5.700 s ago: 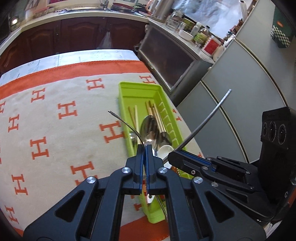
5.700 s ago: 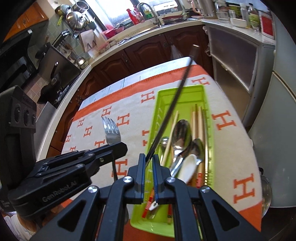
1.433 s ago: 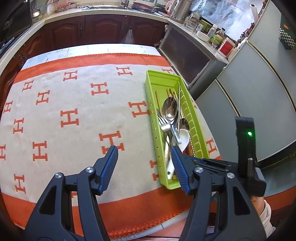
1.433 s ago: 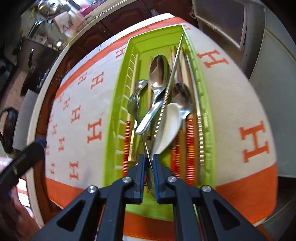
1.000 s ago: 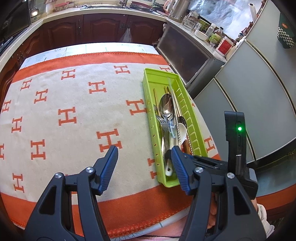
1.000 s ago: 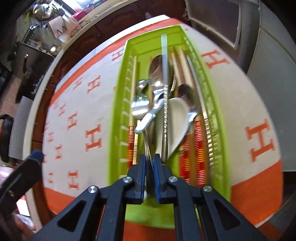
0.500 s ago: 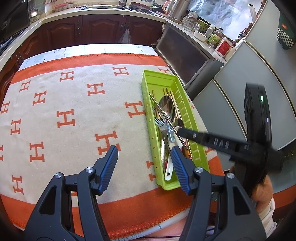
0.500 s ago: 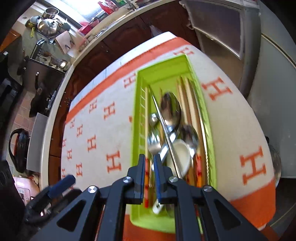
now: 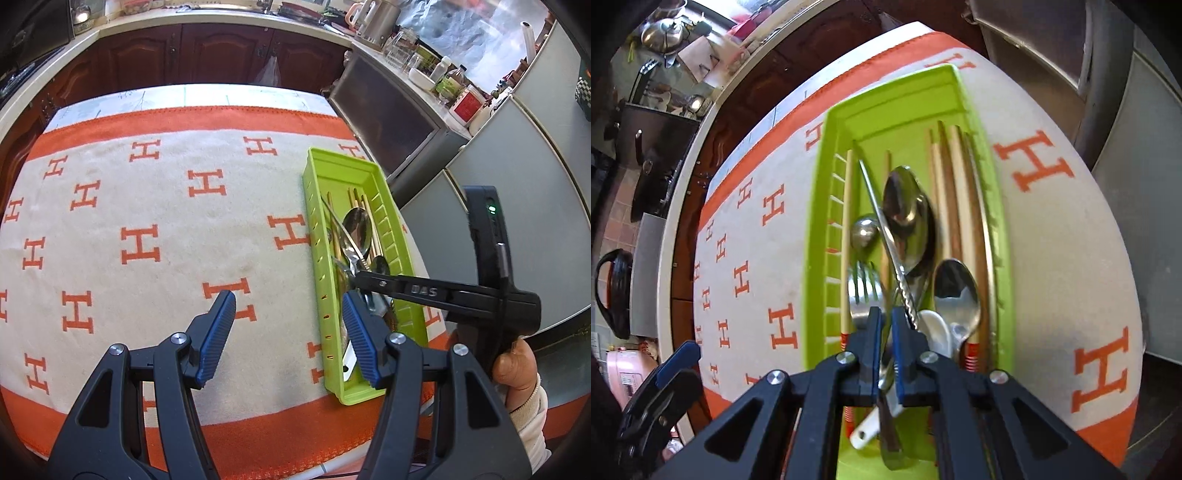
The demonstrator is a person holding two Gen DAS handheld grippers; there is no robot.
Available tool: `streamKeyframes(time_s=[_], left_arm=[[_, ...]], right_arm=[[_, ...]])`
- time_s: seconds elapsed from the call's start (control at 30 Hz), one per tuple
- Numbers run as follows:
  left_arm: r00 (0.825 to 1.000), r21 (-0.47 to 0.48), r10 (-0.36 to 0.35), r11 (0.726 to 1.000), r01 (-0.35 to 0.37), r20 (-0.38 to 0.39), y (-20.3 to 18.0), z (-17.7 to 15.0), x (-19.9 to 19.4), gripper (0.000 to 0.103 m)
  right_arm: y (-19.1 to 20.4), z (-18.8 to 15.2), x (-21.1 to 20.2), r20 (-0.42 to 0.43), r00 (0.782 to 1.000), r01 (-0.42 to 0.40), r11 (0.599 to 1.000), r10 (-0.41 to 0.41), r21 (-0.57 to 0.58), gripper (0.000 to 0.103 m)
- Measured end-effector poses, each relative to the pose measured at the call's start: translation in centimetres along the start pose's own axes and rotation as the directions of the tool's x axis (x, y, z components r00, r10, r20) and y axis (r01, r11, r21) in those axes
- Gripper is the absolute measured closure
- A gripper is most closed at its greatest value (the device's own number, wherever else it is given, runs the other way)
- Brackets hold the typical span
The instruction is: Organize utensils
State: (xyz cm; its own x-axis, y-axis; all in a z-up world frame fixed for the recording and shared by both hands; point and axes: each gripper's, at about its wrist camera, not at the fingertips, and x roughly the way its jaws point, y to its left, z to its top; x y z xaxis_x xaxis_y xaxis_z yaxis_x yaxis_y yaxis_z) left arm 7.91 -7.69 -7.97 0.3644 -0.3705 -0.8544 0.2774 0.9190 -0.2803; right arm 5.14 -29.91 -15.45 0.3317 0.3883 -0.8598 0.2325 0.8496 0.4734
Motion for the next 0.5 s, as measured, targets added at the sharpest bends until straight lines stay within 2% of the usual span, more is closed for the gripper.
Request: streamKeyframes(time_s=[0.13,0.23,0.37,0.43,0.5], left_arm=[[1.0,0.005,-0.001,1.0,0.001,-0.016,-0.1,-0.2,0.8,0.046],[1.0,0.01,-0.004,1.0,0.004,-0.019,-0.1,-0.3,1.0,0.046],[1.0,0.004,-0.004,1.0,0.004,-0.019,0.1,-0.3,1.0,0.046],[1.0,-0.005,-0.007,1.0,0.007,-0.023,0.2,-0.3,1.1,0.046],[1.0,-0.005,-0.011,1.0,0.011,-0.026,0.2,-0.3,1.1,0.046]], right_arm=[[-0.4,-0.5,-0.5,0.0,1.0,0.0,1.0,0.0,-0.025,0.101],[0.5,-1.0,-0.6,-0.024,1.0,0.001,0.996,-0.004,-0.088,0.101],[1.2,-1.1,-2.6,0.042,0.999,-0.023,0.994,0.028,-0.102,0.097],[0.8,-0.7,-3.2,0.085,0.996,0.005,0.997,0.002,-0.076,0.097],[0.5,-0.5,-2.8,0.075,0.997,0.022,0.998,-0.017,-0.062,0.097]])
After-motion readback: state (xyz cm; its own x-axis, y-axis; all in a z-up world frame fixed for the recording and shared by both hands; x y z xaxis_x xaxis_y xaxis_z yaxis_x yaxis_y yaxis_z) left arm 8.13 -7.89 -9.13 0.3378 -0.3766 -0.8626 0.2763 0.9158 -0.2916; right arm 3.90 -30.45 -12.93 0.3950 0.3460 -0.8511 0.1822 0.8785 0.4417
